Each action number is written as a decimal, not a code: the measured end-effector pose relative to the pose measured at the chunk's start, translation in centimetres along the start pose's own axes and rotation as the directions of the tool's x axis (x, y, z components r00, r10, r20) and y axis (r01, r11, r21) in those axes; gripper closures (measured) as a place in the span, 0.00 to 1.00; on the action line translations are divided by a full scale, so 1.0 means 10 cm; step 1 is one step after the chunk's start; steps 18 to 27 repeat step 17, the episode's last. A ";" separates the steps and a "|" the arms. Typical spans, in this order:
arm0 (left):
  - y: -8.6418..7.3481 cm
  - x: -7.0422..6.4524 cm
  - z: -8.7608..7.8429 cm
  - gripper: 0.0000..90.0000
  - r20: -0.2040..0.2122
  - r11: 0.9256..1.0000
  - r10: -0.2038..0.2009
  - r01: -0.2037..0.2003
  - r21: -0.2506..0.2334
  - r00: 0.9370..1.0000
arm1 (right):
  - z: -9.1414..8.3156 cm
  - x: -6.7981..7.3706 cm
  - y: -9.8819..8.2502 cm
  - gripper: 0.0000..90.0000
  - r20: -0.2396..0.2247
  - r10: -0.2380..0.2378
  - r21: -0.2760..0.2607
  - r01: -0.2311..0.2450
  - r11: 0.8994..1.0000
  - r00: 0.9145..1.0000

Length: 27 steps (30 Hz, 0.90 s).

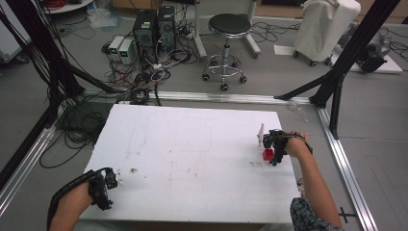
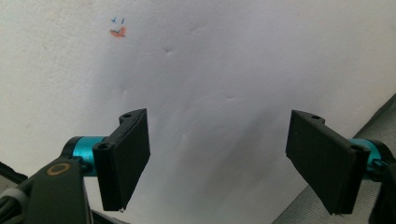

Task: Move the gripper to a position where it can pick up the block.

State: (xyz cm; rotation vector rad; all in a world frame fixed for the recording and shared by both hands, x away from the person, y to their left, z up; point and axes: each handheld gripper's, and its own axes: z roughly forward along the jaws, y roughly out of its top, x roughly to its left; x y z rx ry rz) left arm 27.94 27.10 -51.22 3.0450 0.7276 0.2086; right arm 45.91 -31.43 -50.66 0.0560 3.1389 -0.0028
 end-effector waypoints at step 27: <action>-0.01 0.01 0.00 0.24 0.002 1.000 -0.002 0.002 -0.007 1.000 | 0.09 0.01 0.00 0.12 -0.013 0.000 0.003 0.000 1.000 1.000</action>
